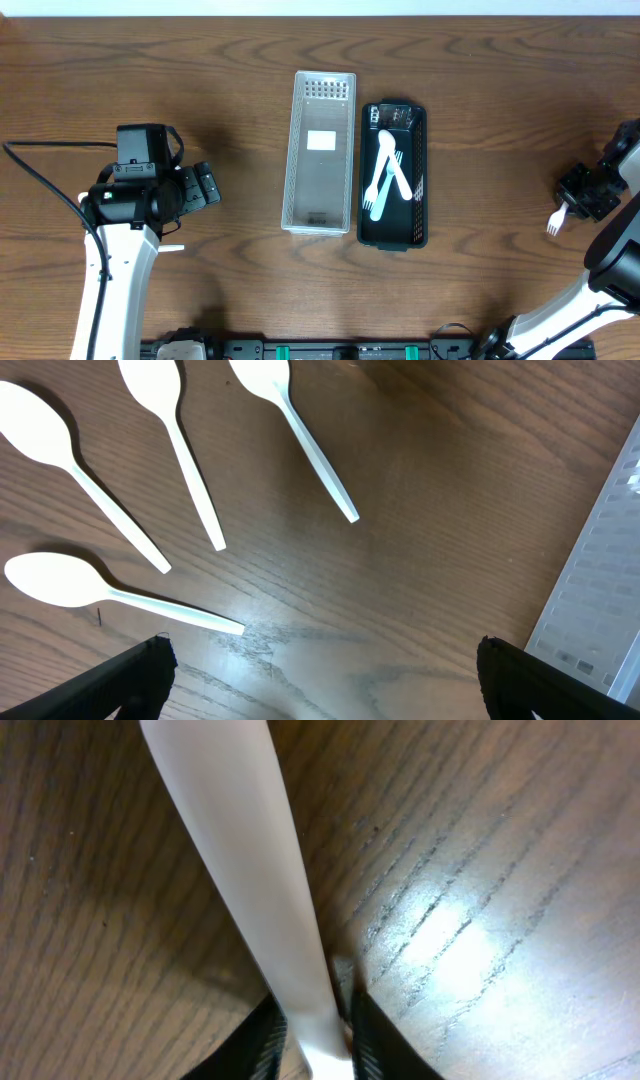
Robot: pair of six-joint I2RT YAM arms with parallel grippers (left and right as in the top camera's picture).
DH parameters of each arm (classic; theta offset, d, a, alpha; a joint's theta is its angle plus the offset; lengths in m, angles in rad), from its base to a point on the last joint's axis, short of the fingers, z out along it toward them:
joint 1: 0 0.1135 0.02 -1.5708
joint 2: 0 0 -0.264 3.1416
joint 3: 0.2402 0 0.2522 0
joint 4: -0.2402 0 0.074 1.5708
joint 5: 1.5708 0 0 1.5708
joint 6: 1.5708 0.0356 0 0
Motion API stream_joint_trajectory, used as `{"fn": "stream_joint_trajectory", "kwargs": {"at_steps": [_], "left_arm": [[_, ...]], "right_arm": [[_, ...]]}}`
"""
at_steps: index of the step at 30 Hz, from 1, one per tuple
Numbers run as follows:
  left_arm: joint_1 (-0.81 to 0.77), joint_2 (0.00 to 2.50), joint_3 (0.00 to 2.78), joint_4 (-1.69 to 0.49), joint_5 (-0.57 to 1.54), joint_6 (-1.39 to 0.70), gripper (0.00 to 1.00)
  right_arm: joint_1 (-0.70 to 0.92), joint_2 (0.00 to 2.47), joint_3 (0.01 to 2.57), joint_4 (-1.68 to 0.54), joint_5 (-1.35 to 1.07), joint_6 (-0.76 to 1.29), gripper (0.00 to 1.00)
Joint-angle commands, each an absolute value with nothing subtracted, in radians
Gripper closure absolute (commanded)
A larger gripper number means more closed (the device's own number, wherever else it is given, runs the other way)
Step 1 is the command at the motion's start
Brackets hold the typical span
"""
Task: Pack container
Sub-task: 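Grasp another white spoon with the right gripper, then place the spoon into the black basket and lift right gripper away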
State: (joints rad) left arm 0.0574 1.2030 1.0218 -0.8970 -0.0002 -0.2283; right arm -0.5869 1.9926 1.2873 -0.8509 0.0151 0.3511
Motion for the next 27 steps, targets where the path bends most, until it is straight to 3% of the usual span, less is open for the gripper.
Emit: {"fn": "stream_joint_trajectory", "kwargs": {"at_steps": [1, 13, 21, 27], "left_arm": [[0.062, 1.208, 1.044, -0.900, -0.009, -0.212, 0.02], [0.062, 1.208, 1.044, -0.900, -0.009, -0.212, 0.02], [0.062, 1.208, 1.044, -0.900, -0.009, -0.212, 0.02], [0.062, 1.208, 1.044, -0.900, -0.009, -0.212, 0.02]], "right_arm": [[-0.588, 2.016, 1.281, -0.854, 0.013, 0.350, 0.83], [-0.492, 1.894, 1.313, -0.856, 0.006, 0.320, 0.89], [-0.175, 1.656, 1.388, -0.867, -0.031, 0.245, 0.89], [0.104, 1.631, 1.400, -0.873, -0.031, 0.260, 0.87]]}}
